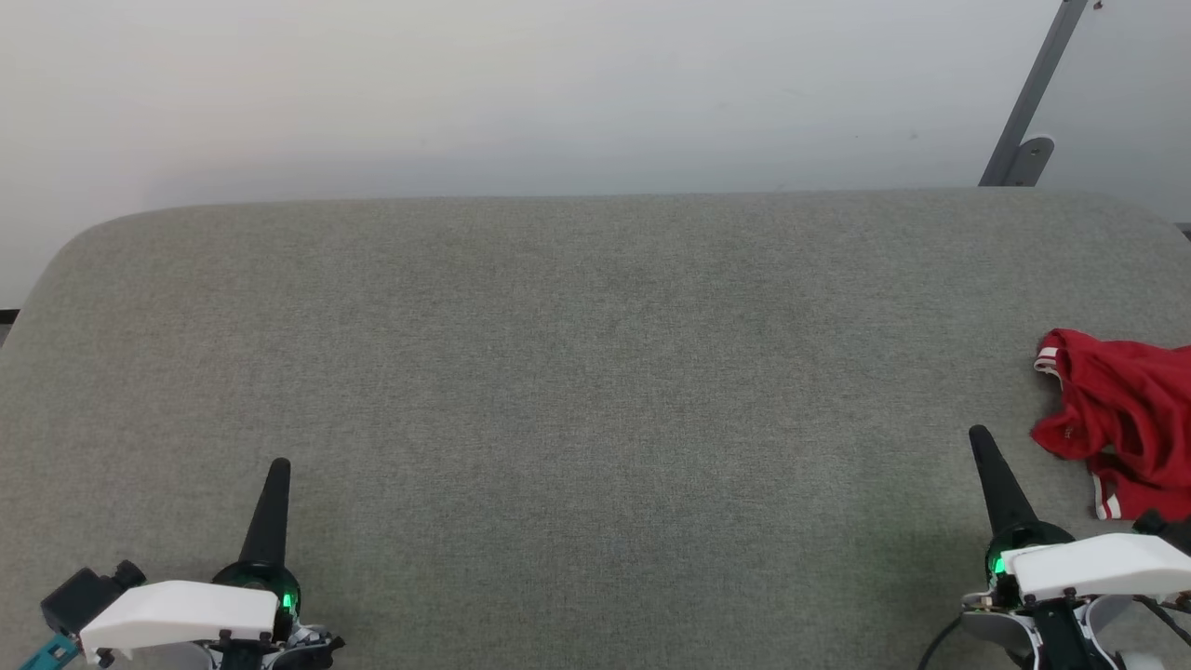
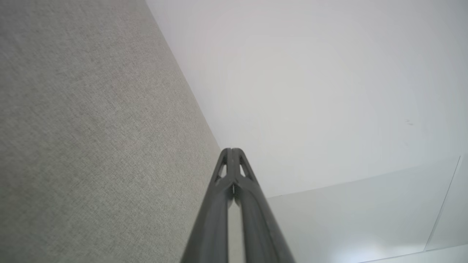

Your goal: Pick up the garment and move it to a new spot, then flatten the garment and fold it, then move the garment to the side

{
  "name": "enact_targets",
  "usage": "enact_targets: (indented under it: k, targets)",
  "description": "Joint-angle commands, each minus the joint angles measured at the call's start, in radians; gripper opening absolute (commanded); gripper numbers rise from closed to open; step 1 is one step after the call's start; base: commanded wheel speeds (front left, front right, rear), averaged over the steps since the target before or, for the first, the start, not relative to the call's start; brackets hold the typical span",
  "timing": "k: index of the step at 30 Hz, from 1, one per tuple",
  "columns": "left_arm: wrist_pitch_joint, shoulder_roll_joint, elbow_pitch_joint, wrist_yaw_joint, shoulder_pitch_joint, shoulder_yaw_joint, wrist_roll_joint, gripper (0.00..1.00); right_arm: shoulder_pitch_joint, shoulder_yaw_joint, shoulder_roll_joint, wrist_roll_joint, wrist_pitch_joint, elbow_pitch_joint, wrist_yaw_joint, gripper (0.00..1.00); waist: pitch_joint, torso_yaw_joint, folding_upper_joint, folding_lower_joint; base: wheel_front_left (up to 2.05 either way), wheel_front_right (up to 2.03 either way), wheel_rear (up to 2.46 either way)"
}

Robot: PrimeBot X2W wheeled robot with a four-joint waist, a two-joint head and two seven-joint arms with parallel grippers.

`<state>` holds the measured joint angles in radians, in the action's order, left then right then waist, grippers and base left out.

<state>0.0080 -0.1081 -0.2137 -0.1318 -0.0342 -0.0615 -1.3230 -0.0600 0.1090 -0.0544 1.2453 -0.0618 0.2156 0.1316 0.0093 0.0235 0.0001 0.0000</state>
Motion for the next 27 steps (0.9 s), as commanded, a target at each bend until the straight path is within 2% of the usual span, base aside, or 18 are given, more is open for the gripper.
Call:
enact_targets:
  k: [1,27]
  targets:
    - [0.006,-0.002,0.002,0.001,-0.020,-0.007,-0.030,0.00,-0.019,0.003,0.002,0.030,-0.006,-0.003,-0.001,0.00,0.000,-0.001,-0.0001,0.0000,0.00,0.00,0.00]
    - [0.063,0.028,-0.019,0.002,-0.057,-0.027,-0.199,0.00,-0.039,0.005,0.004,0.238,-0.036,0.018,-0.001,0.00,-0.004,-0.014,-0.0001,0.0000,0.00,0.00,0.00]
